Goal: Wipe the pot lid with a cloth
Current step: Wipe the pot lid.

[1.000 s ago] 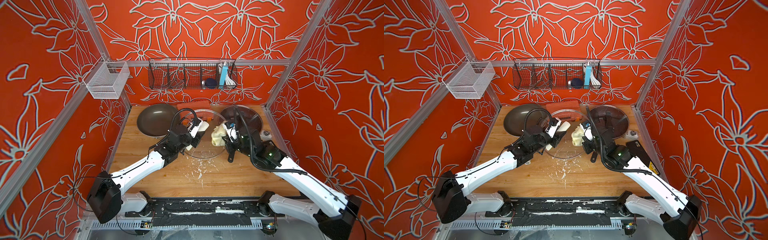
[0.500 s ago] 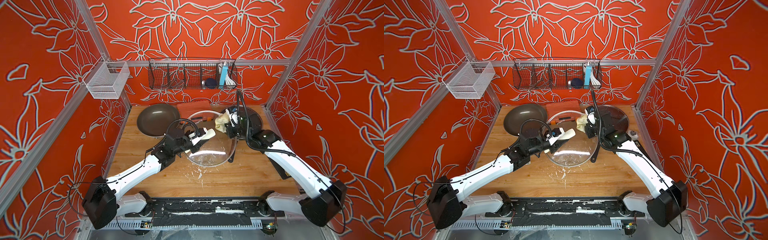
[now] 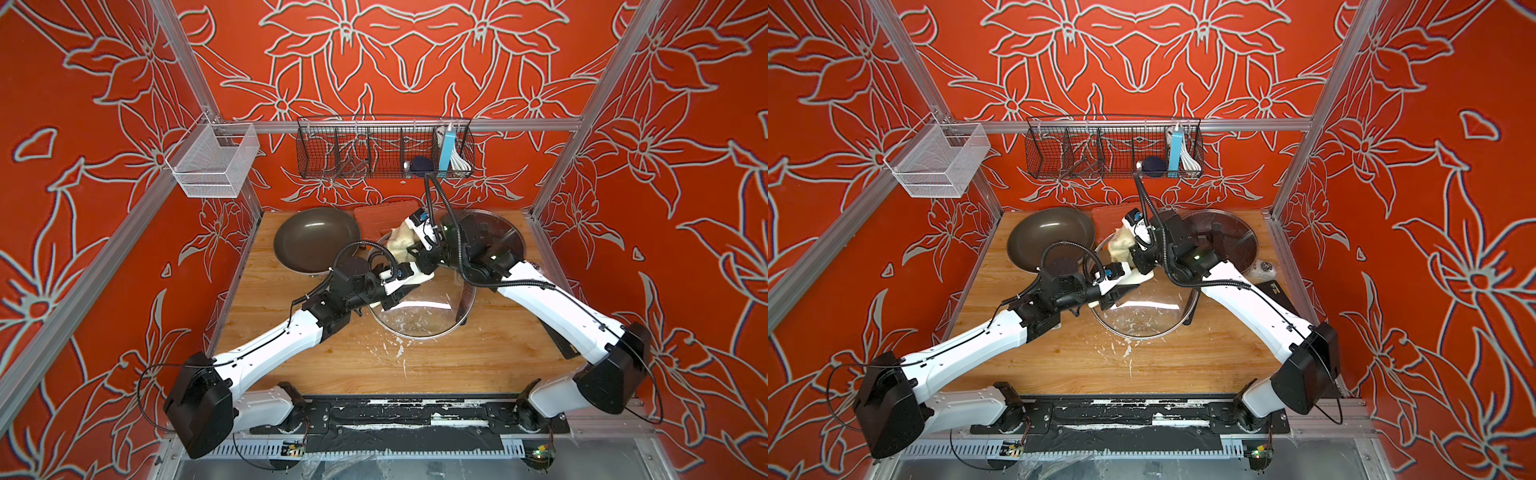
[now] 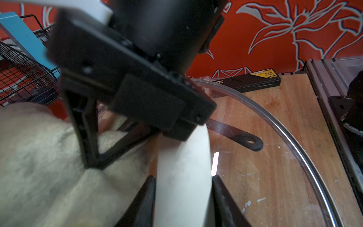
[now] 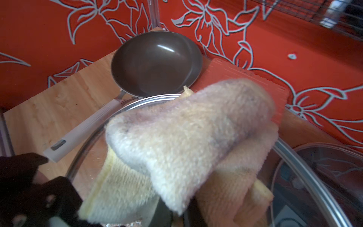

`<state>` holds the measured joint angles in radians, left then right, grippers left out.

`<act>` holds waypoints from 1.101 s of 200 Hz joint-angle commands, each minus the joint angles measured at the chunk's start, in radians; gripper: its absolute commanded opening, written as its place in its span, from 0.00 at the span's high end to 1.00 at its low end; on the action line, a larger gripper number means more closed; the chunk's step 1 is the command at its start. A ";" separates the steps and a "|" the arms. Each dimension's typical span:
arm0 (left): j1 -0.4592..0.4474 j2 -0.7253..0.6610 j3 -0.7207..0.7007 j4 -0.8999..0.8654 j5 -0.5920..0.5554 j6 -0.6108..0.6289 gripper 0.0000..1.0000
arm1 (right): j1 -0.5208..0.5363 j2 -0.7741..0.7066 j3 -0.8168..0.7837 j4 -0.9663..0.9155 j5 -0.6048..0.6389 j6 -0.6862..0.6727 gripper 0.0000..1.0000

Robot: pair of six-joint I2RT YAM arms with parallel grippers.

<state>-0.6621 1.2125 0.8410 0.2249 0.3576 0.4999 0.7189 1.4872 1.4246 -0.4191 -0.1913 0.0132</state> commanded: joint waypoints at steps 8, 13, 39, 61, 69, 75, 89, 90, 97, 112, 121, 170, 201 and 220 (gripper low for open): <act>-0.005 -0.083 0.042 0.290 0.034 0.028 1.00 | 0.008 0.006 0.018 -0.007 0.016 0.005 1.00; -0.005 -0.084 0.041 0.293 0.033 0.026 1.00 | 0.006 0.003 0.019 -0.005 0.038 0.010 1.00; -0.005 -0.084 0.038 0.293 0.025 0.019 1.00 | -0.036 -0.033 0.002 -0.002 0.108 0.047 1.00; -0.005 -0.079 0.038 0.292 0.027 0.011 1.00 | -0.085 -0.084 -0.034 0.020 0.126 0.088 1.00; -0.005 -0.077 0.037 0.291 0.029 0.009 1.00 | -0.104 -0.099 -0.042 0.019 0.137 0.102 1.00; -0.005 -0.077 0.038 0.290 0.028 0.006 1.00 | -0.117 -0.110 -0.047 0.015 0.147 0.109 1.00; -0.005 -0.077 0.038 0.287 0.025 0.002 1.00 | -0.140 -0.136 -0.061 0.005 0.173 0.117 1.00; -0.005 -0.077 0.038 0.287 0.025 0.001 1.00 | -0.142 -0.138 -0.062 0.003 0.175 0.115 1.00; -0.005 -0.077 0.038 0.285 0.017 -0.003 1.00 | -0.149 -0.153 -0.070 0.003 0.185 0.114 1.00; -0.005 -0.077 0.048 0.269 -0.016 -0.045 1.00 | -0.152 -0.200 -0.099 0.015 0.198 0.110 1.00; -0.005 -0.075 0.065 0.244 -0.060 -0.087 1.00 | -0.151 -0.237 -0.124 0.032 0.200 0.110 1.00; -0.005 -0.081 0.085 0.188 -0.270 -0.208 1.00 | -0.151 -0.427 -0.260 0.086 0.176 0.100 1.00; -0.004 -0.096 0.099 0.132 -0.443 -0.268 1.00 | -0.150 -0.513 -0.332 0.091 0.096 0.087 1.00; 0.006 -0.094 0.110 0.095 -0.537 -0.317 1.00 | -0.145 -0.540 -0.357 0.095 0.041 0.091 1.00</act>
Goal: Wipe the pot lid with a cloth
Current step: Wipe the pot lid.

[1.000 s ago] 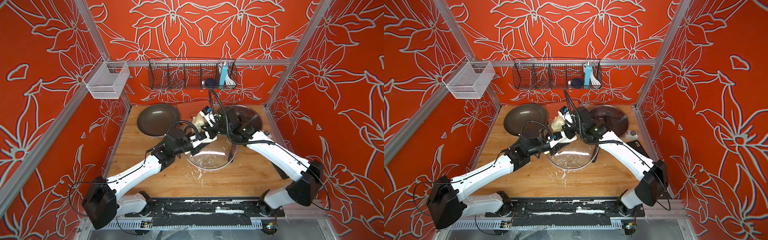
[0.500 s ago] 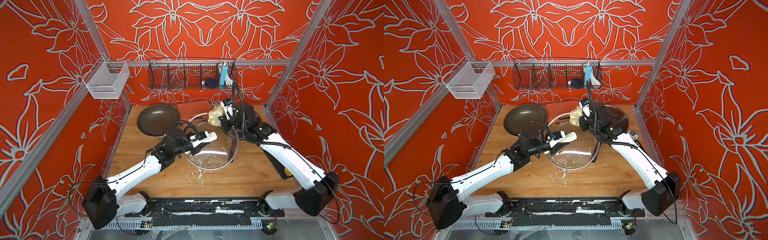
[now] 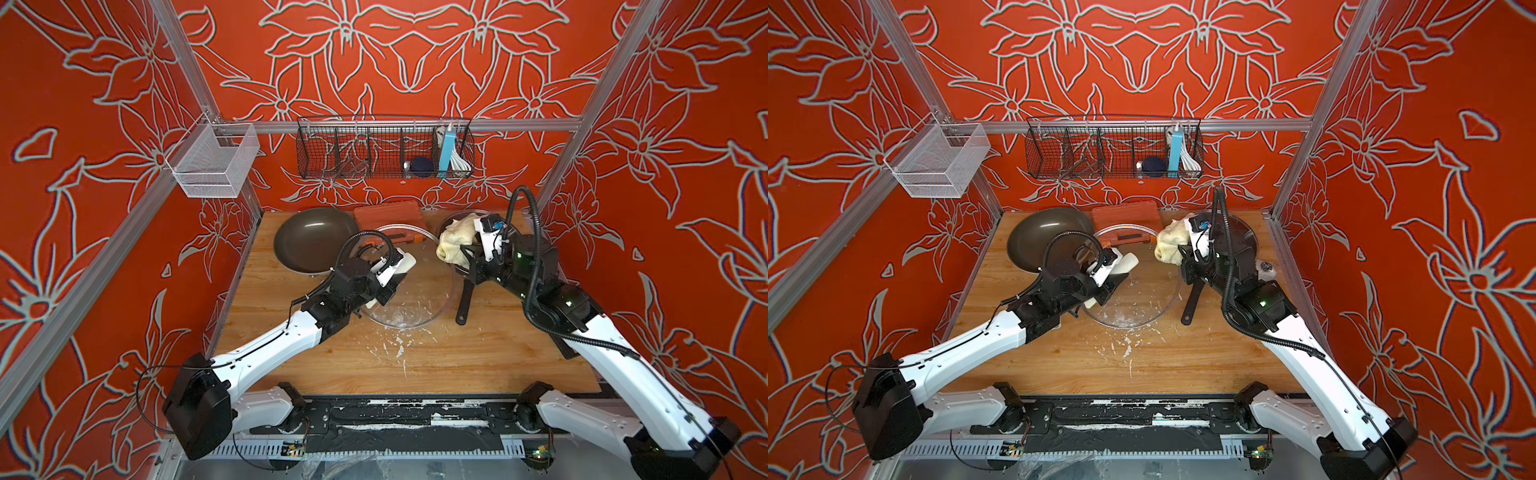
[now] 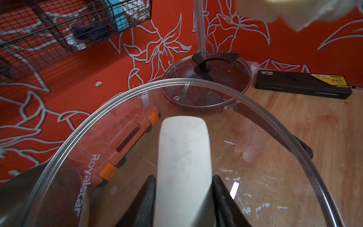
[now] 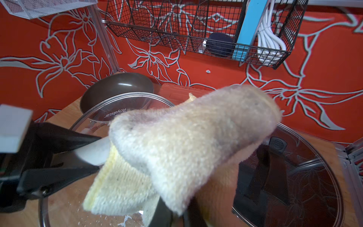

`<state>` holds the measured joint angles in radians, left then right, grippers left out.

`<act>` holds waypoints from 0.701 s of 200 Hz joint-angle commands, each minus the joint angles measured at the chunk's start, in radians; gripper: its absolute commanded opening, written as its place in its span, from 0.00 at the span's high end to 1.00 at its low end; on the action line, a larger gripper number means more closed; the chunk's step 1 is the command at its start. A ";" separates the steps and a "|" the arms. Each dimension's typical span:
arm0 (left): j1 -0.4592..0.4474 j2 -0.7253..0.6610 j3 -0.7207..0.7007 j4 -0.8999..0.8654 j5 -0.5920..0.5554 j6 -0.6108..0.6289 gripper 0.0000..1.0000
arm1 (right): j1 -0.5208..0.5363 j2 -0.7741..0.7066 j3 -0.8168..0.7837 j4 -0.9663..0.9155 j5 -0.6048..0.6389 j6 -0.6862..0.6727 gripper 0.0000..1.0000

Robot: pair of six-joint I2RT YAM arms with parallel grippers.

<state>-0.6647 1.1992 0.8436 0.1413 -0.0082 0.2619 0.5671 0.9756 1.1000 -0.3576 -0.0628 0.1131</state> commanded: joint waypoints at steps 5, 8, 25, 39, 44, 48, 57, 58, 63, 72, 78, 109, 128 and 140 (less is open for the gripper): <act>0.013 -0.081 0.108 0.171 -0.185 -0.094 1.00 | 0.010 -0.032 -0.038 0.036 -0.100 -0.009 1.00; 0.016 -0.081 0.108 0.169 -0.193 -0.103 1.00 | 0.013 -0.033 -0.040 0.037 -0.107 -0.012 1.00; 0.037 -0.076 0.111 0.160 -0.225 -0.149 1.00 | 0.038 -0.032 -0.052 0.050 -0.133 -0.017 1.00; 0.063 -0.068 0.115 0.155 -0.246 -0.183 1.00 | 0.074 -0.021 -0.057 0.059 -0.131 -0.033 1.00; 0.075 -0.065 0.116 0.154 -0.246 -0.193 1.00 | 0.090 -0.016 -0.057 0.064 -0.128 -0.041 1.00; 0.083 -0.063 0.118 0.153 -0.244 -0.199 1.00 | 0.103 -0.010 -0.057 0.067 -0.123 -0.047 1.00; 0.108 -0.054 0.123 0.155 -0.240 -0.212 1.00 | 0.135 0.005 -0.055 0.075 -0.112 -0.057 1.00; 0.112 -0.052 0.125 0.155 -0.239 -0.213 1.00 | 0.137 0.008 -0.054 0.076 -0.110 -0.058 1.00; 0.128 -0.046 0.128 0.151 -0.234 -0.220 1.00 | 0.152 0.019 -0.052 0.080 -0.104 -0.059 1.00; 0.155 -0.034 0.138 0.147 -0.233 -0.231 1.00 | 0.174 0.040 -0.052 0.094 -0.101 -0.058 1.00; 0.175 -0.026 0.142 0.148 -0.230 -0.236 1.00 | 0.185 0.054 -0.052 0.107 -0.107 -0.053 1.00; 0.269 0.019 0.184 0.140 -0.235 -0.251 1.00 | 0.234 0.117 -0.041 0.155 -0.121 -0.038 1.00; 0.317 0.047 0.206 0.137 -0.242 -0.270 1.00 | 0.252 0.149 -0.022 0.168 -0.128 -0.041 1.00; 0.341 0.068 0.217 0.134 -0.256 -0.282 1.00 | 0.260 0.166 -0.010 0.173 -0.132 -0.044 1.00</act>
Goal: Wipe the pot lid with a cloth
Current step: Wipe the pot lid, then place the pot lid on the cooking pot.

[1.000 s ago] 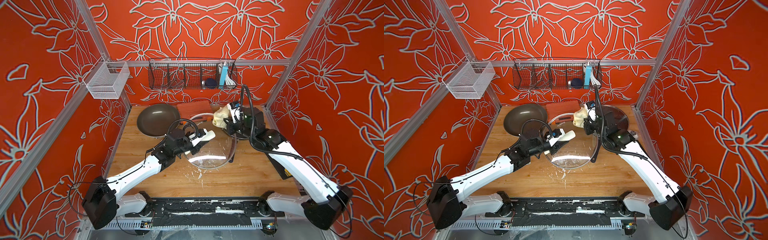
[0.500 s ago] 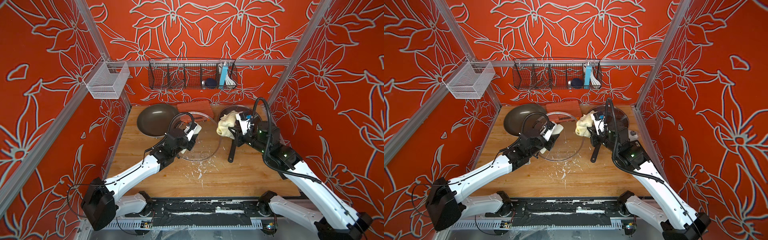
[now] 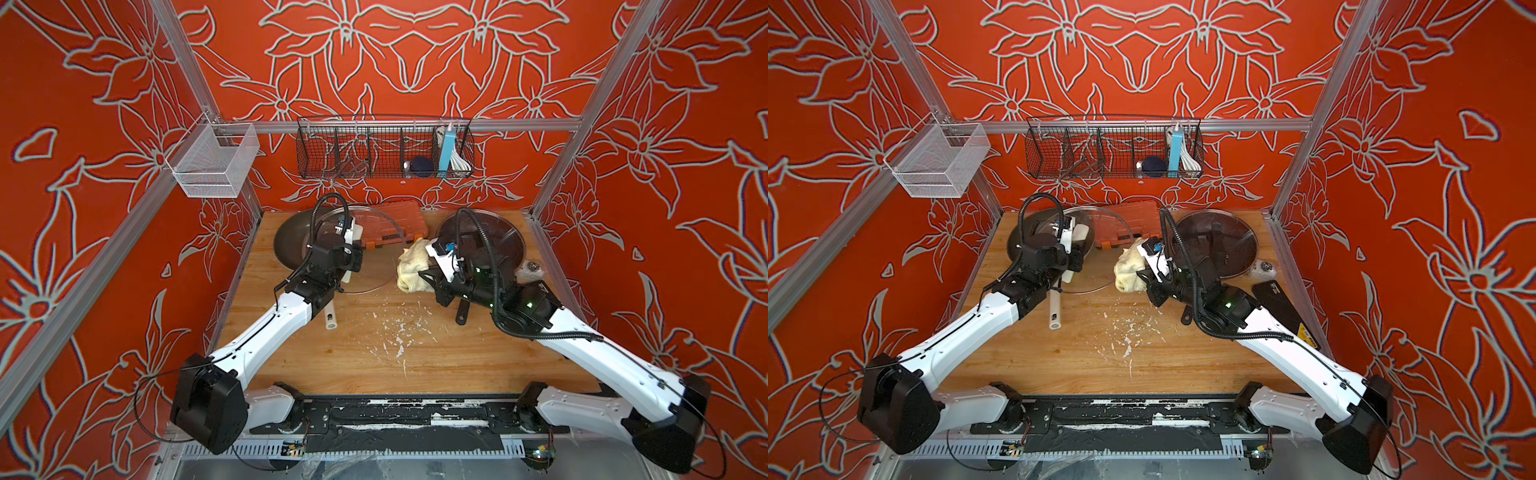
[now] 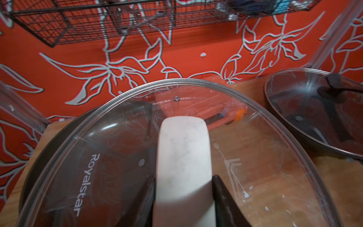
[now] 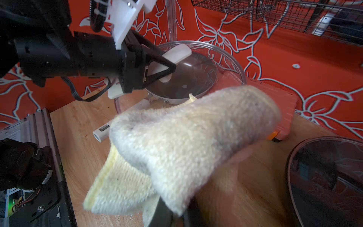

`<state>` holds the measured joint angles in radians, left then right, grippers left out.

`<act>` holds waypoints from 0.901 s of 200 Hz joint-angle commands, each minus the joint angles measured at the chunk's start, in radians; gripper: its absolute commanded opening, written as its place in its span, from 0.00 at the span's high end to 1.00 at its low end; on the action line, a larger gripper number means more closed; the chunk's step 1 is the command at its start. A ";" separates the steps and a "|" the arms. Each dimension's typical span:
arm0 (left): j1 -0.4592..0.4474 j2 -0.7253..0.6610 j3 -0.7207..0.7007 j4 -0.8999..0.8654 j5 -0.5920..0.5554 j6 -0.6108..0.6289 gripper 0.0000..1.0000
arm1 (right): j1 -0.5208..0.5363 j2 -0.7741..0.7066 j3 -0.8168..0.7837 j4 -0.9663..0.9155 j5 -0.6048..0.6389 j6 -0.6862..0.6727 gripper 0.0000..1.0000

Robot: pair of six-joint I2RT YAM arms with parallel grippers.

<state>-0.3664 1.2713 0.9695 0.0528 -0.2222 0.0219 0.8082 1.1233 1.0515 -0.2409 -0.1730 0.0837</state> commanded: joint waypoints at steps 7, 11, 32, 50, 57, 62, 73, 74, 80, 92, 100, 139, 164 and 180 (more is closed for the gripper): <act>0.057 0.008 0.097 0.219 -0.049 -0.051 1.00 | 0.023 0.025 0.045 0.056 -0.023 -0.018 1.00; 0.064 0.015 0.099 0.217 -0.053 -0.057 1.00 | 0.024 0.029 0.047 0.056 -0.022 -0.019 1.00; 0.099 0.048 0.108 0.209 -0.064 -0.100 1.00 | 0.027 0.040 0.055 0.058 -0.022 -0.024 1.00; 0.125 0.080 0.119 0.206 -0.074 -0.126 1.00 | 0.028 0.044 0.059 0.054 -0.016 -0.031 1.00; 0.138 0.094 0.124 0.208 -0.075 -0.138 1.00 | 0.029 0.046 0.059 0.054 -0.014 -0.034 1.00; 0.148 0.106 0.130 0.206 -0.075 -0.148 1.00 | 0.029 0.048 0.059 0.054 -0.014 -0.036 1.00; 0.170 0.133 0.151 0.200 -0.075 -0.159 1.00 | 0.029 0.049 0.059 0.053 -0.014 -0.037 1.00; 0.171 0.136 0.153 0.200 -0.075 -0.159 1.00 | 0.029 0.049 0.059 0.053 -0.014 -0.037 1.00; 0.178 0.152 0.163 0.204 -0.078 -0.155 1.00 | 0.029 0.050 0.059 0.053 -0.014 -0.038 1.00; 0.195 0.184 0.179 0.219 -0.087 -0.142 1.00 | 0.029 0.053 0.059 0.052 -0.013 -0.035 1.00; 0.204 0.209 0.188 0.237 -0.096 -0.132 1.00 | 0.029 0.054 0.059 0.053 -0.014 -0.035 1.00; 0.241 0.322 0.246 0.300 -0.104 -0.113 1.00 | 0.029 0.053 0.059 0.051 -0.007 -0.037 1.00; 0.262 0.384 0.287 0.315 -0.110 -0.122 1.00 | 0.029 0.049 0.053 0.046 0.001 -0.037 1.00; 0.273 0.420 0.310 0.313 -0.106 -0.132 1.00 | 0.029 0.044 0.047 0.046 0.012 -0.036 1.00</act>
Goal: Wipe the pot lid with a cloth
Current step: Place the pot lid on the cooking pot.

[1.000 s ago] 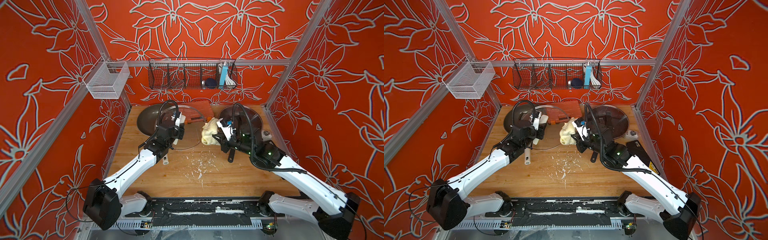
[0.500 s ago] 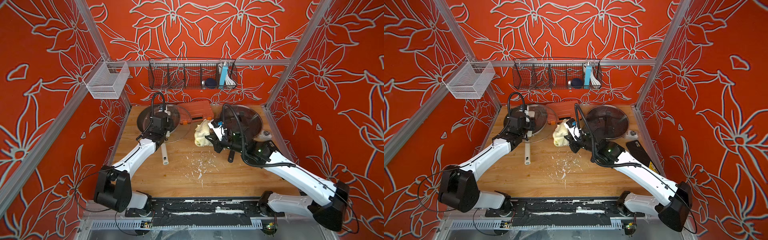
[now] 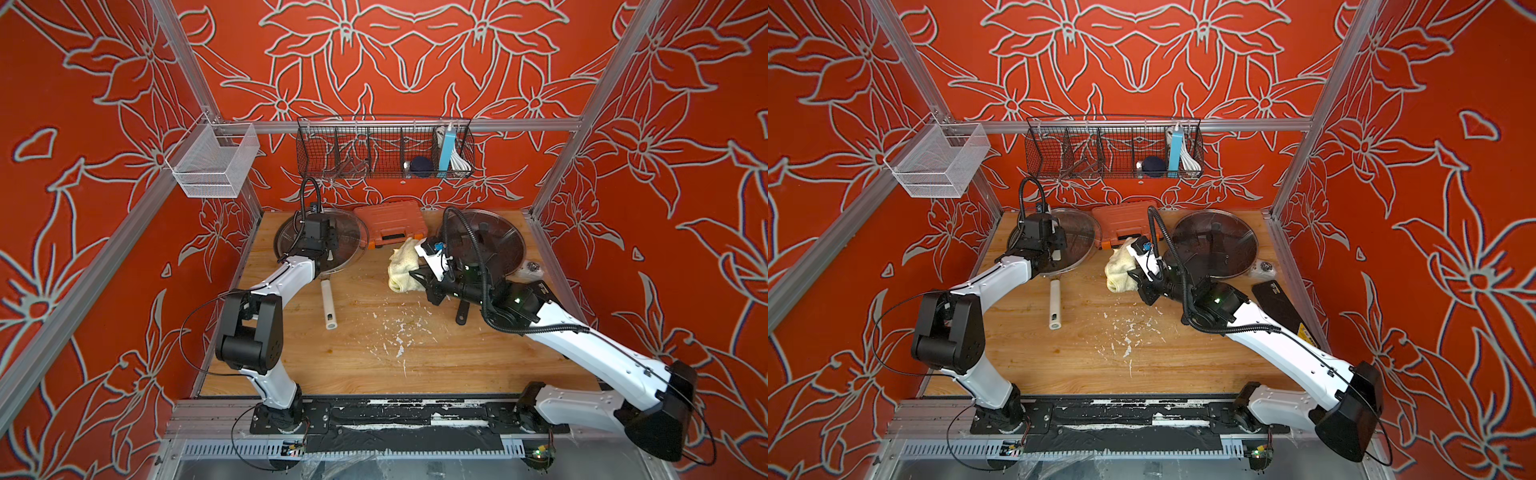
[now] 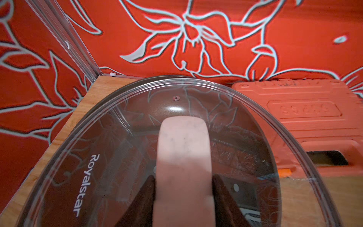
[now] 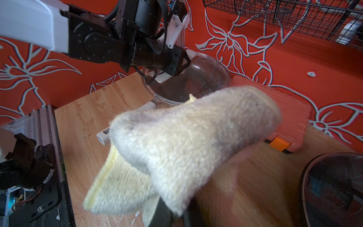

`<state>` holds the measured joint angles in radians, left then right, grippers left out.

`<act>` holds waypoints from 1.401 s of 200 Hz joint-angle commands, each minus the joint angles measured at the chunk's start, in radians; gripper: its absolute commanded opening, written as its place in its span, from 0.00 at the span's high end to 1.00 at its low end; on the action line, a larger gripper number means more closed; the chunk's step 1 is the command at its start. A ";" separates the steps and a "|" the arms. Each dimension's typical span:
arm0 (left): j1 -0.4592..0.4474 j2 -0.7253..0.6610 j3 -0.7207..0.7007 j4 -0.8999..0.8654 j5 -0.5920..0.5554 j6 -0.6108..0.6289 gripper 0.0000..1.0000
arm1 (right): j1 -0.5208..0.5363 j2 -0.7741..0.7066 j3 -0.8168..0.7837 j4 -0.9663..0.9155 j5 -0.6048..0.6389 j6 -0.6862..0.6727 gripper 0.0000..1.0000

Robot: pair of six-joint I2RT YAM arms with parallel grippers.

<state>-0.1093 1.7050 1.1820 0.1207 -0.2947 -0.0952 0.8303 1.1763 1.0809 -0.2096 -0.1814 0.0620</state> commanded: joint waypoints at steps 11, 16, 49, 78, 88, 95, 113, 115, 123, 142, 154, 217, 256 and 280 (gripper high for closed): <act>0.020 0.004 0.103 0.254 -0.038 -0.014 1.00 | 0.006 -0.010 0.013 0.014 0.027 -0.013 1.00; 0.023 0.012 0.103 0.260 -0.040 -0.014 1.00 | 0.006 -0.009 0.012 0.014 0.030 -0.014 1.00; 0.045 0.046 0.102 0.273 -0.047 -0.029 1.00 | 0.007 -0.009 0.008 0.011 0.046 -0.013 1.00; 0.058 0.049 0.090 0.277 -0.047 -0.044 1.00 | 0.007 -0.001 0.007 0.014 0.049 -0.009 1.00; 0.062 0.043 0.082 0.277 -0.049 -0.054 1.00 | 0.007 0.002 0.007 0.015 0.049 -0.009 1.00; 0.064 0.038 0.073 0.279 -0.050 -0.062 1.00 | 0.007 0.003 0.006 0.018 0.048 -0.007 1.00; 0.069 0.023 0.049 0.290 -0.054 -0.082 1.00 | 0.007 0.007 0.007 0.021 0.045 0.000 1.00; 0.069 0.021 0.047 0.289 -0.054 -0.083 1.00 | 0.007 0.008 0.006 0.021 0.045 0.000 1.00; 0.071 0.017 0.039 0.292 -0.053 -0.085 1.00 | 0.006 0.009 0.007 0.023 0.040 0.003 1.00; 0.071 0.006 0.016 0.302 -0.051 -0.087 1.00 | 0.007 0.009 0.004 0.025 0.037 0.008 1.00; 0.071 0.002 0.000 0.309 -0.048 -0.093 1.00 | 0.007 0.009 0.001 0.027 0.038 0.010 1.00; 0.072 -0.005 -0.053 0.343 -0.009 -0.104 0.93 | 0.007 0.014 0.000 0.034 0.037 0.017 1.00; 0.071 -0.027 -0.054 0.302 0.024 -0.097 0.69 | 0.007 0.011 0.000 0.035 0.045 0.027 1.00; 0.071 -0.040 -0.019 0.208 0.024 -0.098 0.50 | 0.007 0.008 -0.007 0.035 0.049 0.032 1.00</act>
<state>-0.0437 1.7660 1.1114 0.3119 -0.2749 -0.1585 0.8310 1.1851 1.0809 -0.2077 -0.1478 0.0776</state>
